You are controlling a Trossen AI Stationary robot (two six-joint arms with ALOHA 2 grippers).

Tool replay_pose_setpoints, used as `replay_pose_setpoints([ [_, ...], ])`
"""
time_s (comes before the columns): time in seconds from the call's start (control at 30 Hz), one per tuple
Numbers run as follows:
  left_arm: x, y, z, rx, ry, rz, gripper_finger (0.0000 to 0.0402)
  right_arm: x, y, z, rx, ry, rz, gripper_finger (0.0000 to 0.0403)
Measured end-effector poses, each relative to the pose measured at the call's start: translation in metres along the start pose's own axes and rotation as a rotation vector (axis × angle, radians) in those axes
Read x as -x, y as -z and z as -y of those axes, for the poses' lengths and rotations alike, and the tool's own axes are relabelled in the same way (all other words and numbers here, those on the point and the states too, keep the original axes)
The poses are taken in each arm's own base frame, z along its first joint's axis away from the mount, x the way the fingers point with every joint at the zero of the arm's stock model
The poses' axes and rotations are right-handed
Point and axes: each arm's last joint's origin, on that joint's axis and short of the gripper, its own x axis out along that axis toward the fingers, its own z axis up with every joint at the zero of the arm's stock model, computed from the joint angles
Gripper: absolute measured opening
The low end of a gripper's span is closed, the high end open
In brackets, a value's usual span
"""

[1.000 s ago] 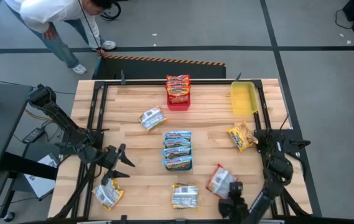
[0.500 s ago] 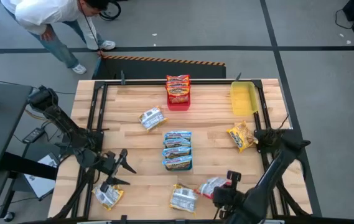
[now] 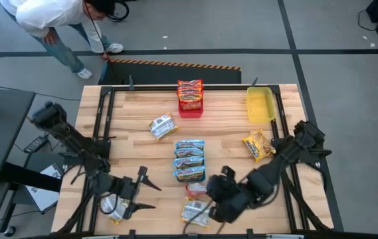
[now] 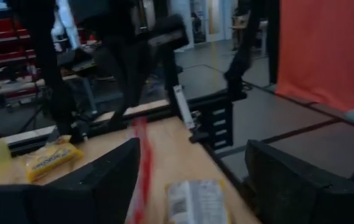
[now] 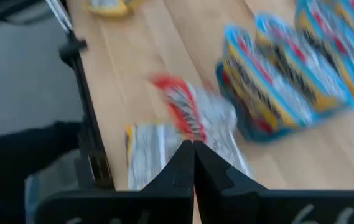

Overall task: Sort Maruchan noodles
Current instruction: Put the red noodle pack into the red bin

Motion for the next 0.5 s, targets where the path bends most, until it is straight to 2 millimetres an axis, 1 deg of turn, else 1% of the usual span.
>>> replay_pose_setpoints([
  [0.07,-0.007,0.005,-0.004,-0.012,-0.008,-0.020,0.0306,-0.004,-0.010,-0.001,0.023,-0.038,0.041,0.0002],
  [0.17,-0.018,0.016,-0.010,-0.009,0.029,-0.053,0.0312,-0.007,-0.021,-0.002,0.068,-0.078,0.087,0.0002],
  [0.3,-0.031,0.036,-0.009,0.023,0.080,-0.101,0.0314,-0.009,-0.024,0.001,0.121,-0.091,0.067,0.0003],
  [0.33,-0.033,0.041,-0.008,0.025,0.089,-0.107,0.0314,-0.009,-0.022,0.000,0.151,-0.099,0.058,0.0005],
  [0.4,-0.036,0.050,-0.002,0.011,0.105,-0.135,0.0314,-0.010,-0.012,-0.003,0.226,-0.102,0.045,0.0011],
  [0.5,-0.037,0.062,0.006,-0.004,0.119,-0.164,0.0314,-0.016,0.016,-0.011,0.340,-0.109,0.041,0.0027],
])
